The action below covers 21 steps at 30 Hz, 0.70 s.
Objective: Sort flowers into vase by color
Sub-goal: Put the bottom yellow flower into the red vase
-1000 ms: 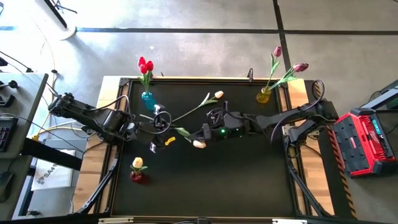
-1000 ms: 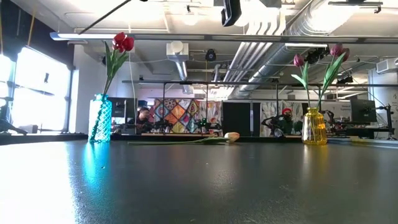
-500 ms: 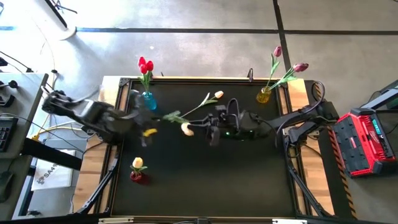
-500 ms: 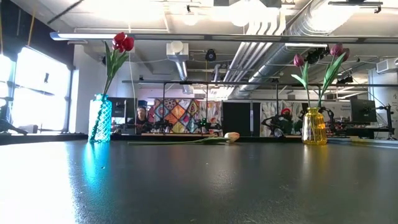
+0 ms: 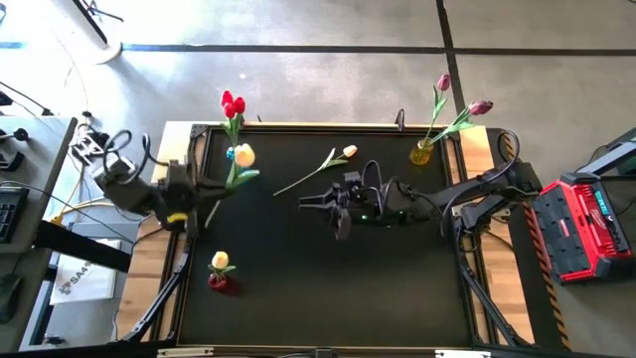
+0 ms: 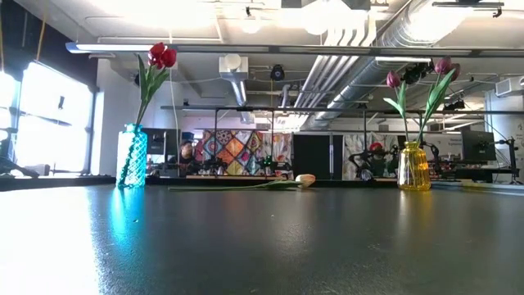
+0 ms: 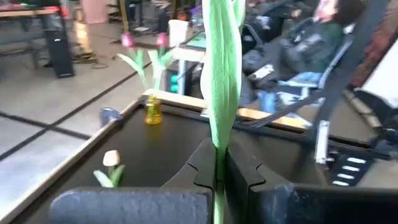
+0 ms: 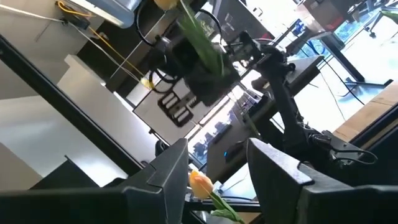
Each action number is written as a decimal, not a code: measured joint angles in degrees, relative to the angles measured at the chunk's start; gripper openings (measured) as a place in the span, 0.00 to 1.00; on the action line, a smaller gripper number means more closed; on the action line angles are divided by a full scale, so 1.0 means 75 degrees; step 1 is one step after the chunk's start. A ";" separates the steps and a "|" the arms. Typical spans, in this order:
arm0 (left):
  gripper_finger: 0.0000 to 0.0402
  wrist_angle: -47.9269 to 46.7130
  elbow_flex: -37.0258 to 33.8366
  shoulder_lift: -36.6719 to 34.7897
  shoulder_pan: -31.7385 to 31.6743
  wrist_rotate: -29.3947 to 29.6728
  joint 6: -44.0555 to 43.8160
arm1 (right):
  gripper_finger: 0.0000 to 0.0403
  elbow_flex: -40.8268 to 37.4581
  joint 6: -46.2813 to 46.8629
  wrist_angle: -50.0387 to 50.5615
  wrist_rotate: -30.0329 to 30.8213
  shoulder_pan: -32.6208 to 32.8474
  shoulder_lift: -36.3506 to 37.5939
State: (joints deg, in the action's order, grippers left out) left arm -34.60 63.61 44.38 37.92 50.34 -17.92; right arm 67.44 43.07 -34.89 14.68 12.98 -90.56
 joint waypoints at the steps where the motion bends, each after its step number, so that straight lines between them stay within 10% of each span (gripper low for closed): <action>1: 0.00 0.0293 -0.0228 -0.0063 0.0171 0.0080 0.0002 | 0.38 0.0000 -0.0024 0.0002 -0.0001 0.0022 -0.0001; 21: 0.00 0.6519 -0.4190 -0.0775 0.3021 0.0966 0.1314 | 0.38 0.0000 0.0253 0.0484 0.0019 0.0261 -0.0001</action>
State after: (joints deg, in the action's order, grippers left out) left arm 14.29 32.19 38.57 60.57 57.58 -8.06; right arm 67.44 44.96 -31.27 14.83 14.94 -90.56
